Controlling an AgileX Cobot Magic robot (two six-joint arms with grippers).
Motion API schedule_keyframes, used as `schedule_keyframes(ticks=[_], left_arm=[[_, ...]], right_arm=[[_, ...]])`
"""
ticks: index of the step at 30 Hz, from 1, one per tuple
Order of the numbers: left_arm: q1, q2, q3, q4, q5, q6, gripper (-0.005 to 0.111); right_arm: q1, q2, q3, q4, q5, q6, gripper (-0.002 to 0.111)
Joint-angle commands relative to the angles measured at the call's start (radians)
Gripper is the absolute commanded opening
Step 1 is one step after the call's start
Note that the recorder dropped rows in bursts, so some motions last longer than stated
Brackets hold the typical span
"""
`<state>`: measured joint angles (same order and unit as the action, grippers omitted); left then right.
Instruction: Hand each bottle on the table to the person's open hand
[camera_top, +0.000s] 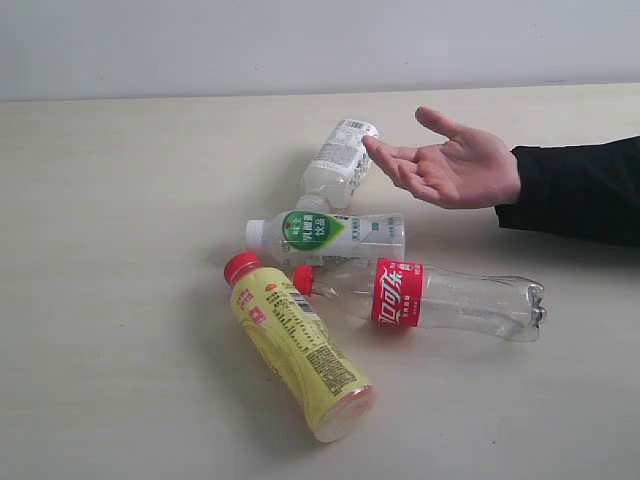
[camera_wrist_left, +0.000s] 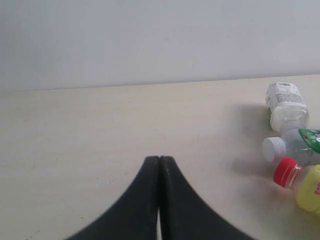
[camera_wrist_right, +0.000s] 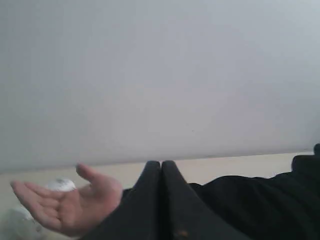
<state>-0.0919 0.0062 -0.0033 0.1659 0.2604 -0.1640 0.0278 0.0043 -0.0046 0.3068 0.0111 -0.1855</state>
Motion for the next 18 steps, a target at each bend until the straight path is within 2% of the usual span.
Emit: schedule_keyframes(ticks=[1,3,7,12,15,18], left_arm=[[0.002,-0.006,0.003,0.005,-0.006,0.001,0.000],[0.002,-0.006,0.003,0.005,-0.006,0.001,0.000],[0.002,-0.006,0.003,0.005,-0.006,0.001,0.000],[0.002,-0.006,0.003,0.005,-0.006,0.001,0.000],[0.002,-0.006,0.003,0.005,-0.006,0.001,0.000],[0.002,-0.006,0.003,0.005,-0.006,0.001,0.000]], right_arm=[[-0.004,-0.004,0.005,0.196,-0.082,0.151,0.000],[-0.004,-0.004,0.005,0.199,-0.191,0.151,0.000],[-0.004,-0.004,0.005,0.217,-0.301,0.159,0.000],[-0.004,-0.004,0.005,0.217,-0.324,0.176,0.000],[-0.004,-0.004,0.005,0.217,-0.324,0.306,0.000],[-0.004,-0.004,0.005,0.217,-0.289,0.320,0.000]])
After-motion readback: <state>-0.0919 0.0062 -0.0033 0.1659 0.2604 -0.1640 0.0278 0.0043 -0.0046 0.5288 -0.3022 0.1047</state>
